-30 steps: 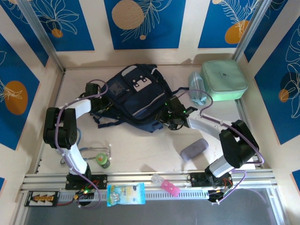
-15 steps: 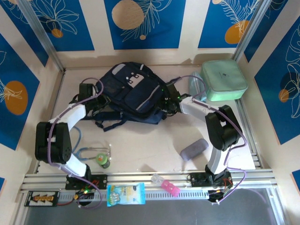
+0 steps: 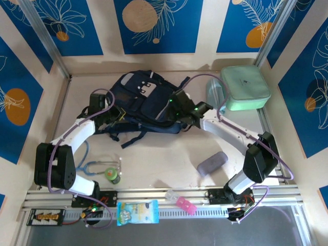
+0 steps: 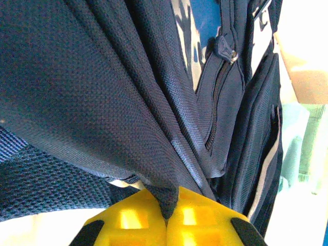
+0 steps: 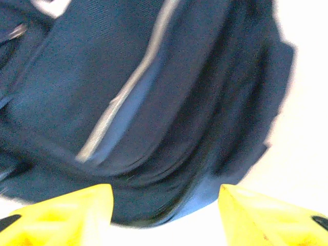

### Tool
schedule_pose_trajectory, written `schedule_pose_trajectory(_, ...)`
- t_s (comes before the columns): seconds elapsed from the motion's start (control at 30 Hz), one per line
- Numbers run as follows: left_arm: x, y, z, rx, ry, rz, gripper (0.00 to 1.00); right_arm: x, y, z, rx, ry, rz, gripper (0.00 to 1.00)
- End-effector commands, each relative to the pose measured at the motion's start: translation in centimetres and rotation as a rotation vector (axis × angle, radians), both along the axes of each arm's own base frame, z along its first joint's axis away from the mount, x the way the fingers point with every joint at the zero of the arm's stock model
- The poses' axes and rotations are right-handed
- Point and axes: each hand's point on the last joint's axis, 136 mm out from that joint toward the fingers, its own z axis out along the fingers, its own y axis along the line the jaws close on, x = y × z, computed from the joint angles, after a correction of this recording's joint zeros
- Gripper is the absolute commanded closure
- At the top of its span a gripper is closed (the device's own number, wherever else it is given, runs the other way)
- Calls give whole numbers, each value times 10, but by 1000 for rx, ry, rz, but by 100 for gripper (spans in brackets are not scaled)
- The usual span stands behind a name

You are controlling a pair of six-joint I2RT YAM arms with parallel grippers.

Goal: Pack books, pencil case, and school supplies into a backpack

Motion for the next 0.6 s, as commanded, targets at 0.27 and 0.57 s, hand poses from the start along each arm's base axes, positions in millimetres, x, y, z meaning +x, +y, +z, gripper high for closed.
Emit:
schedule_pose_trajectory(0.27, 6, -26, 52, -84, -104, -34, 100, -43, 128, -19, -41, 36, 207, 66)
schedule_pose_trajectory(0.57, 2, -30, 51, -100, -96, -50, 100, 2, 145, -58, -50, -19, 171, 74)
